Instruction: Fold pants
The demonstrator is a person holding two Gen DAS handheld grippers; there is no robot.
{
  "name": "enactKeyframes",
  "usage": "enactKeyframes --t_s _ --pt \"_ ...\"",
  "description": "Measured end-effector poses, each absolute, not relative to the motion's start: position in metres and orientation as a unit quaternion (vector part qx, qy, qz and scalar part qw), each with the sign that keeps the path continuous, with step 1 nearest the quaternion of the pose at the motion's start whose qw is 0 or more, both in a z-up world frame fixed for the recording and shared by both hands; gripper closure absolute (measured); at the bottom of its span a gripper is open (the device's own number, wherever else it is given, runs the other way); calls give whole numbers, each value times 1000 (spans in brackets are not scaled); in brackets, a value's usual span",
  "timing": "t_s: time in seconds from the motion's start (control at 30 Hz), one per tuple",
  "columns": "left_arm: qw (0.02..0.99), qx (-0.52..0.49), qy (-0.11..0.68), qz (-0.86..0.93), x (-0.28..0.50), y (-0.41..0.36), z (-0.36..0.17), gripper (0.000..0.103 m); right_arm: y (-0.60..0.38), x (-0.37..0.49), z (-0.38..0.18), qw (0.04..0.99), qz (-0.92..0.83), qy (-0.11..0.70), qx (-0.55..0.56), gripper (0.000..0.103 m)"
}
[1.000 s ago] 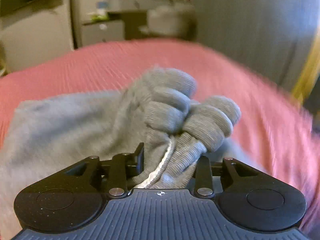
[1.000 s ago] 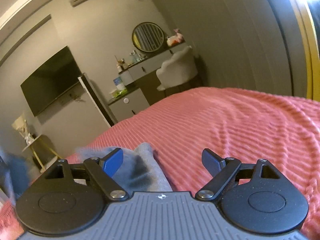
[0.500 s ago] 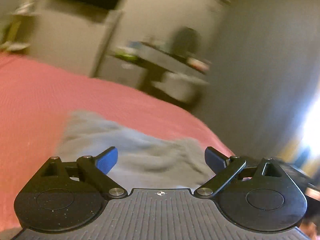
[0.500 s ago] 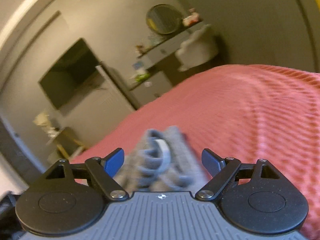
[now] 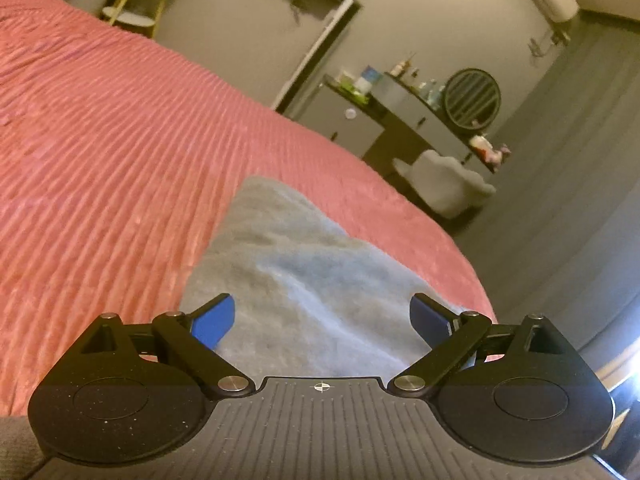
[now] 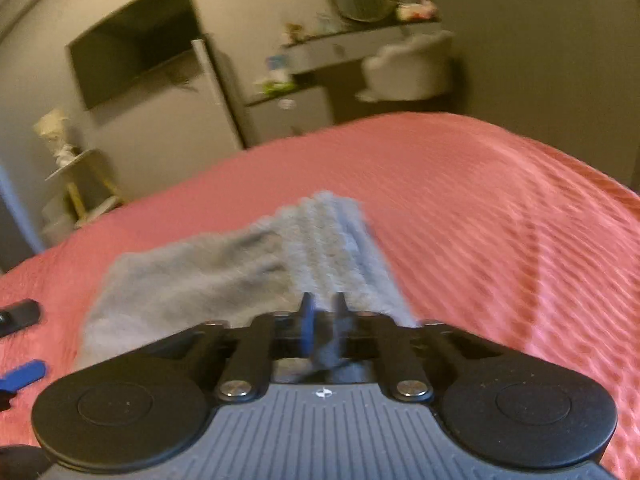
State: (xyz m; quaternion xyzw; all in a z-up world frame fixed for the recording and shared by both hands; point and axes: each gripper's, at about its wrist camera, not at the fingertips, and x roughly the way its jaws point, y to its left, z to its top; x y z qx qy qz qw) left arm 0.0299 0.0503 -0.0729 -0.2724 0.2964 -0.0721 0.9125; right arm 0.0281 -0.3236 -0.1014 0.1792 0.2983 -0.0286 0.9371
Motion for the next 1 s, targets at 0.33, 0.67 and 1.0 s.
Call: enactKeyframes --t_s 0.33,0.67,1.0 --pt "898 -298 322 -45 35 60 -83 4 -323 38 -77 929 29 273 247 72" --pt "882 -315 350 -26 38 60 -90 4 -262 101 -67 929 106 312 167 71" --pt "888 -264 376 -6 49 47 -96 4 -232 146 -107 927 56 364 -63 96"
